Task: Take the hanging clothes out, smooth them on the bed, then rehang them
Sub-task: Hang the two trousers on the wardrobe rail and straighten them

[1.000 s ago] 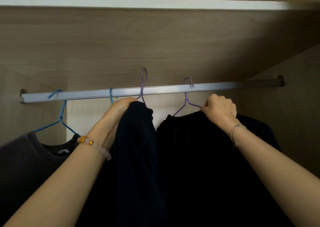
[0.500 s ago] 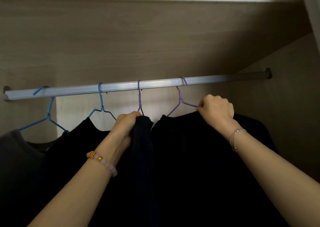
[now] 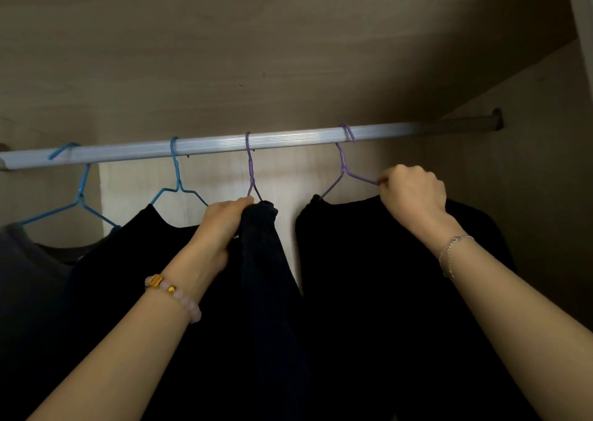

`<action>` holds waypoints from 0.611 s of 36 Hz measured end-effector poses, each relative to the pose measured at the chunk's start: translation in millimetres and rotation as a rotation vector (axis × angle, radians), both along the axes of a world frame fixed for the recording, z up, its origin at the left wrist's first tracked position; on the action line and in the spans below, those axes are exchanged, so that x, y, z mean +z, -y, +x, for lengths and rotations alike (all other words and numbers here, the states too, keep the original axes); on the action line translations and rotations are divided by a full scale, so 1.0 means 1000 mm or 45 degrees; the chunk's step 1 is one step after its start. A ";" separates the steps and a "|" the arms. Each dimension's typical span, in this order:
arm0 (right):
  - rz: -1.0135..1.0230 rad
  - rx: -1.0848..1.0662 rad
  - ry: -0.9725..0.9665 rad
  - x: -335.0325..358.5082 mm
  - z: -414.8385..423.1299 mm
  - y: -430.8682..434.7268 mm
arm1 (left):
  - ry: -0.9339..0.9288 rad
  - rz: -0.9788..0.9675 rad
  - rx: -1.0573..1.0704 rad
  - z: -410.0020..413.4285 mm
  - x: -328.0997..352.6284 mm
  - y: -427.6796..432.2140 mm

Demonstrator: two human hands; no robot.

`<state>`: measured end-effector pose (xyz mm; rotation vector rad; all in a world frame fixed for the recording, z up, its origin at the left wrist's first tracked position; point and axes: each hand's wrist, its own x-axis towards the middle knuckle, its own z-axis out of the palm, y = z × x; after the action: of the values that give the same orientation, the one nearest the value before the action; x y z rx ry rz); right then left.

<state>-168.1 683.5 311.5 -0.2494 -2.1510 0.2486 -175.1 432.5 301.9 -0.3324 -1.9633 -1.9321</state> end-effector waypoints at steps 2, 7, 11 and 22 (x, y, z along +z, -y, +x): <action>-0.024 0.066 -0.013 -0.005 0.006 -0.003 | -0.052 -0.007 0.027 0.002 -0.003 -0.001; -0.157 0.168 -0.004 -0.016 0.020 -0.008 | -0.169 0.006 0.046 0.011 -0.011 -0.005; -0.208 0.198 0.024 -0.025 0.027 -0.013 | -0.313 -0.080 0.070 0.024 -0.020 -0.012; -0.163 0.209 0.032 -0.041 0.046 -0.006 | -0.357 -0.443 0.252 0.040 -0.029 -0.017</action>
<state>-122.3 690.0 270.2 -0.1496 -2.1855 0.4804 -135.2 450.0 273.2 -0.4536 -2.0477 -1.3409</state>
